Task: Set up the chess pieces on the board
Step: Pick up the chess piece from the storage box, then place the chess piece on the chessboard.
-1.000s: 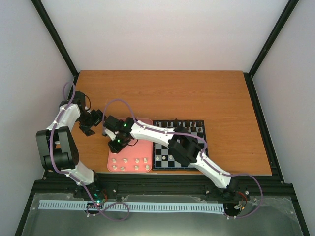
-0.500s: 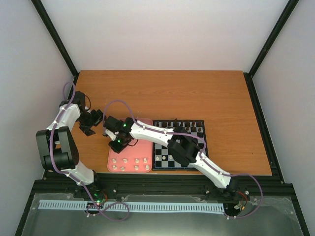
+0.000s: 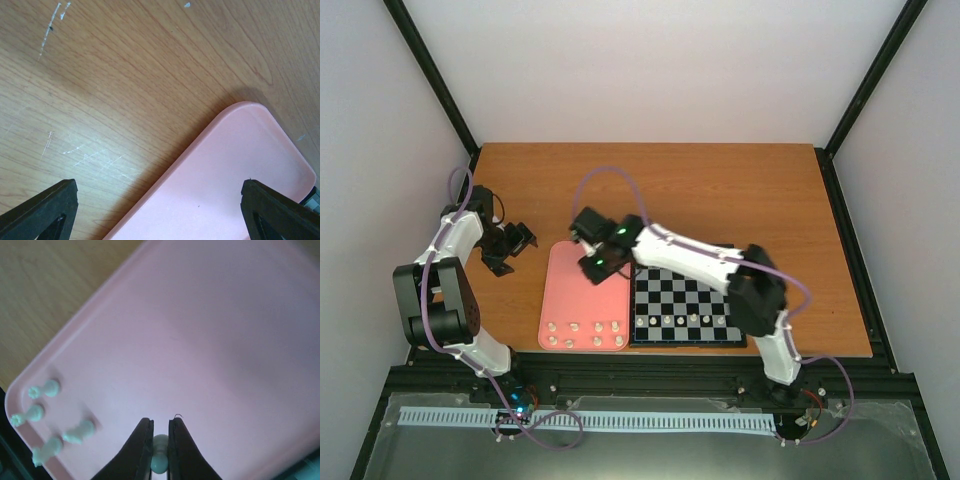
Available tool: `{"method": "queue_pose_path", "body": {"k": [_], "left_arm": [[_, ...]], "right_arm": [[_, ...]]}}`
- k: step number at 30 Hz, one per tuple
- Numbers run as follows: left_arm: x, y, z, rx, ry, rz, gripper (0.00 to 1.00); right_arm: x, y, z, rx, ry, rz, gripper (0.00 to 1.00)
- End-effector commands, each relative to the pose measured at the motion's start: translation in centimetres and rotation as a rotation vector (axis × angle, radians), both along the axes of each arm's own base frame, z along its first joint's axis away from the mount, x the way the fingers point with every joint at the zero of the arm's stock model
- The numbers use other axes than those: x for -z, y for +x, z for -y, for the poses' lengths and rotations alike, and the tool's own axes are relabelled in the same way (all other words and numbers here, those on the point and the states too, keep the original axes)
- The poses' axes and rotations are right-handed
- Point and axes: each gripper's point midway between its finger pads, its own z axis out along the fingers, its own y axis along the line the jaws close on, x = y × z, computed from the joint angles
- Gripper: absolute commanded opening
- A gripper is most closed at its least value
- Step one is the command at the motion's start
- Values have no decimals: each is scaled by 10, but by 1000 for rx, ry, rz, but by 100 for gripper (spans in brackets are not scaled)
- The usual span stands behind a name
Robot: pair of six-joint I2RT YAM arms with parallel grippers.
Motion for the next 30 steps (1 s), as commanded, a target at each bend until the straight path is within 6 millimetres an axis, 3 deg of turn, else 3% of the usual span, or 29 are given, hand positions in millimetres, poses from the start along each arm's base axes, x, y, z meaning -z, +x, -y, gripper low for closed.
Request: {"method": "queue_pose_path", "body": {"k": [1, 8, 13, 19, 25, 30], "left_arm": [[-16, 12, -3, -14, -1, 59, 100], [-15, 11, -2, -14, -2, 60, 100], [-14, 9, -2, -15, -3, 57, 100], [-11, 8, -1, -17, -9, 52, 100], [-10, 7, -1, -17, -8, 50, 100], [-9, 6, -1, -14, -6, 48, 100]], "right_arm": [[-14, 27, 85, 247, -72, 77, 3], [12, 1, 245, 648, -244, 70, 3], [18, -19, 309, 875, -219, 81, 3], [38, -41, 345, 1007, -237, 47, 3], [57, -53, 354, 1053, -211, -25, 3], [61, -51, 352, 1060, -181, -42, 3]]}}
